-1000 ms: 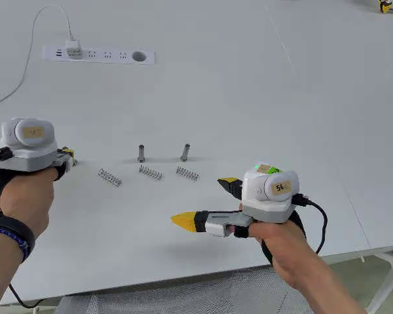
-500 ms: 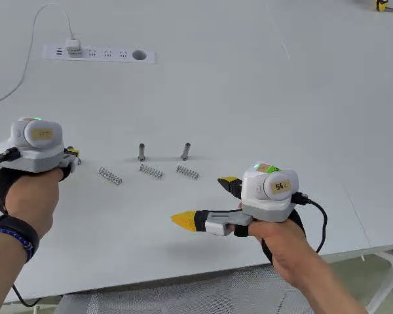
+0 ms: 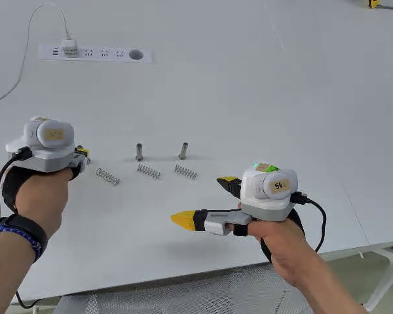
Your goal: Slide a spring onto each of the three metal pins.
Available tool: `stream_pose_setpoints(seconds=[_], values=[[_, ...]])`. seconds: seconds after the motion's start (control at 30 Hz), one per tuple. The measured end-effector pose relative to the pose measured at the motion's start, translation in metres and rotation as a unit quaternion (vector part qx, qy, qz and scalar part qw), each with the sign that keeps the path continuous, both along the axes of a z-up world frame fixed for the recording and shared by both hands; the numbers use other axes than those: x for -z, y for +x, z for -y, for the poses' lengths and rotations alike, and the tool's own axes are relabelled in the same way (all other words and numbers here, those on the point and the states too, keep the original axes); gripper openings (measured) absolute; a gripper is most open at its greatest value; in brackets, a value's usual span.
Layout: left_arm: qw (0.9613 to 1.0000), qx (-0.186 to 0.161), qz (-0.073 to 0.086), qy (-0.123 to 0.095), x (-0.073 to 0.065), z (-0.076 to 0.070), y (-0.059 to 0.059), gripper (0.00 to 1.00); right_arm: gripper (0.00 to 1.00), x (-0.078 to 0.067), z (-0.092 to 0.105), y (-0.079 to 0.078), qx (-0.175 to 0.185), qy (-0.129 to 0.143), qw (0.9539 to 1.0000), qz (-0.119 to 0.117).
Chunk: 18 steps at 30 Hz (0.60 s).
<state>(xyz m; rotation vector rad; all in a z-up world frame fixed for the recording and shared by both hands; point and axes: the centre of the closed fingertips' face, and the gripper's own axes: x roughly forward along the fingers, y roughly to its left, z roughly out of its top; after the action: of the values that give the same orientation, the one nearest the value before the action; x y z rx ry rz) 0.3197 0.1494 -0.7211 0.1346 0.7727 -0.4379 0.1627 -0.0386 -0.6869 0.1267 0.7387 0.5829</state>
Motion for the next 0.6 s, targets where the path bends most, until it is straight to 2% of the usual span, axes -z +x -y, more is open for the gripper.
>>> stream_pose_setpoints(seconds=[0.6], values=[[0.9998, 0.019, -0.003, -0.008, 0.0, 0.023, -0.002, 0.07, 0.9, 0.001, 0.002, 0.0, 0.003, 0.0, 1.0, -0.001]])
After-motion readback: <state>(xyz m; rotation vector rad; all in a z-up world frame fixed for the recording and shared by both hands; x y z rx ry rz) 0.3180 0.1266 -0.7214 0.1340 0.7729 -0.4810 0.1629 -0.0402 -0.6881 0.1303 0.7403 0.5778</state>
